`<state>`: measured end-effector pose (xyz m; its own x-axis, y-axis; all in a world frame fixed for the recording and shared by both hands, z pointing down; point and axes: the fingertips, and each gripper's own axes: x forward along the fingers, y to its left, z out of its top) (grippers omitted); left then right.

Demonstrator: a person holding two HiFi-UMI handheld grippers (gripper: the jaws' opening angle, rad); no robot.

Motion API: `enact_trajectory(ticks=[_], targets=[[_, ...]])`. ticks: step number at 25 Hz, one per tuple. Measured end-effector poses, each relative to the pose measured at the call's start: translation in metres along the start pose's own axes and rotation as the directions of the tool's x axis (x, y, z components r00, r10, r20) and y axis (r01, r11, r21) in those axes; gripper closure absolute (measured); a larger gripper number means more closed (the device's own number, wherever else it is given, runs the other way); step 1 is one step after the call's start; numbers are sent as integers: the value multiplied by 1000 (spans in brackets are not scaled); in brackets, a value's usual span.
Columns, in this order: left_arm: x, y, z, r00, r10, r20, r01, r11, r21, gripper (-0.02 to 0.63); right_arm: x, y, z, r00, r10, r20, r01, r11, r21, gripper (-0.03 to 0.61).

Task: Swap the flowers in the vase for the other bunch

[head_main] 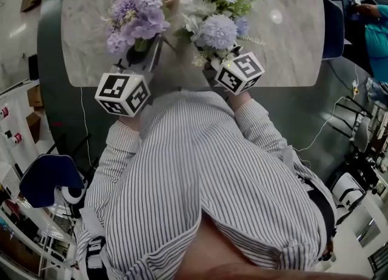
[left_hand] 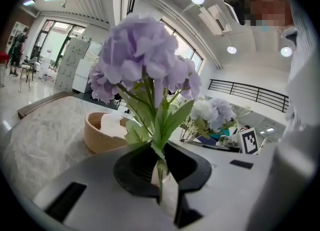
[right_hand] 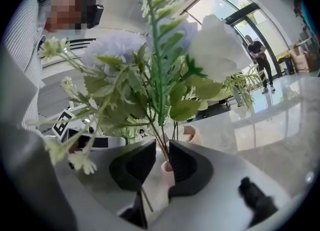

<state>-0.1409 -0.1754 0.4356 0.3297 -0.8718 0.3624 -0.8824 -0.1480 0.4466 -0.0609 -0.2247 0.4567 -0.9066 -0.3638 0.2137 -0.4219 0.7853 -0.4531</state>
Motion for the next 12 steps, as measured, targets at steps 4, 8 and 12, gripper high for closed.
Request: enact_trajectory(ticks=[4,8,12], targets=[[3,2,2,1000,-7,-6,7,1000,-2,565,0,1,2,1000,12,-4,-12,1000,17,509],[-6,-6,-6,1000,-17,-4,17,1000,9,565,-12,12,-8,1000,30,-8,-30,999,34,509],[-10,-10,-9,1000,-19,-5,19,1000,13,565,-16,20,-12,998,54,-23,-53,998,43,509]])
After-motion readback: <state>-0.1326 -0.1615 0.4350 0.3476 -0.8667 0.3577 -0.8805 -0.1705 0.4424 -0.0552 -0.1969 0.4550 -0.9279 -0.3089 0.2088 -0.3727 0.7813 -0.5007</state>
